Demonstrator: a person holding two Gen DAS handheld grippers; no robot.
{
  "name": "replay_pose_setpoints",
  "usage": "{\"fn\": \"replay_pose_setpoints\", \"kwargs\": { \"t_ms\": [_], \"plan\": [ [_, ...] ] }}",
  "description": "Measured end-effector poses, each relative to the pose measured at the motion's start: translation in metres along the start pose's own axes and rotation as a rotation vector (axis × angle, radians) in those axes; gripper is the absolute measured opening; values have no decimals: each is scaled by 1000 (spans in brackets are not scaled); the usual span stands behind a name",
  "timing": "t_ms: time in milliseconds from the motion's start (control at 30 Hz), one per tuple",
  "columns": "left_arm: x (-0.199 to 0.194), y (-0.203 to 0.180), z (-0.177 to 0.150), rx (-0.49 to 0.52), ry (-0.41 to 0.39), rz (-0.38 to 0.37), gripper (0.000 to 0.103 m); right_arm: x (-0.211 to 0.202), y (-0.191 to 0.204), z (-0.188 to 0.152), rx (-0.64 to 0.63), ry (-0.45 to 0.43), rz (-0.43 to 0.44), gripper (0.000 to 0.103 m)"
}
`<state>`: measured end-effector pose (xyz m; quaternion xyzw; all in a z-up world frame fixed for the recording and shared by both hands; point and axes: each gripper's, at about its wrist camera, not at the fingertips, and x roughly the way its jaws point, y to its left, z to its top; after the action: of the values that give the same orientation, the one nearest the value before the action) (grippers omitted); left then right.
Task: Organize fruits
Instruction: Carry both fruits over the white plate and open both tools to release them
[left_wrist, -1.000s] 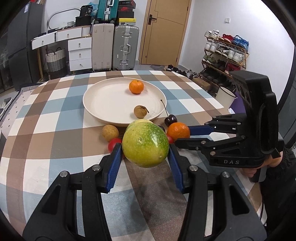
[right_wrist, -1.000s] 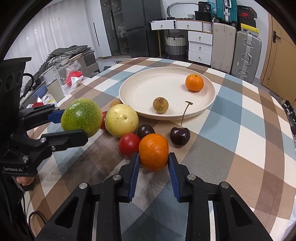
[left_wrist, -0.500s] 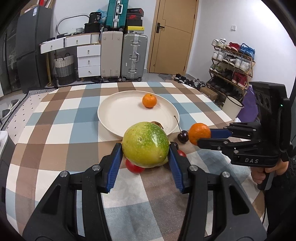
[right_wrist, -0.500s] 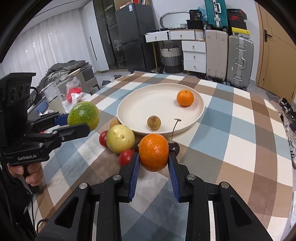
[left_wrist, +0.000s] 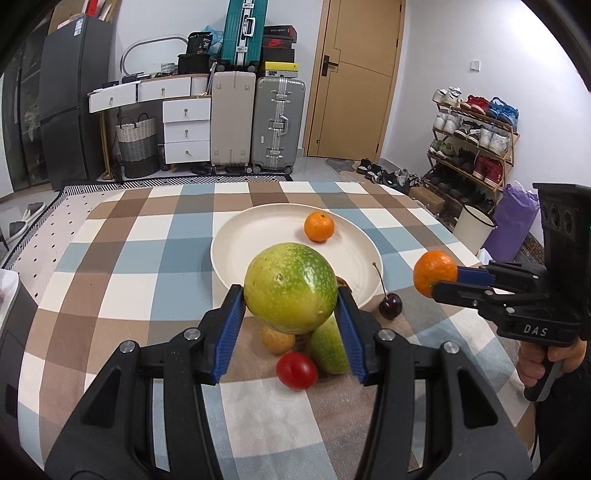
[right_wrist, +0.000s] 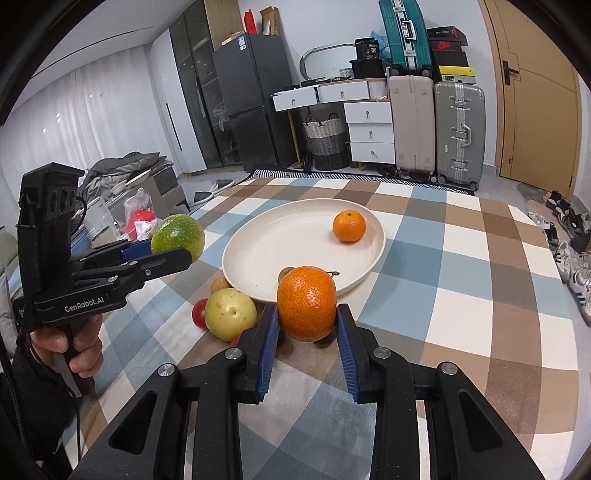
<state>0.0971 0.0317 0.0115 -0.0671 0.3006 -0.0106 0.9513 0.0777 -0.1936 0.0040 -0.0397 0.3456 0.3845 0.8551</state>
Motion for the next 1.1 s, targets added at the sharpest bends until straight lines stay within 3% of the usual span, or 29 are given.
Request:
{"fn": "replay_pose_setpoints", "kwargs": {
  "t_ms": [467, 1100],
  "plan": [
    [38, 8, 26, 15, -3, 23, 47, -1, -12, 21, 49, -26, -81, 31],
    [92, 21, 36, 32, 44, 56, 47, 45, -20, 46, 100, 21, -87, 32]
  ]
}}
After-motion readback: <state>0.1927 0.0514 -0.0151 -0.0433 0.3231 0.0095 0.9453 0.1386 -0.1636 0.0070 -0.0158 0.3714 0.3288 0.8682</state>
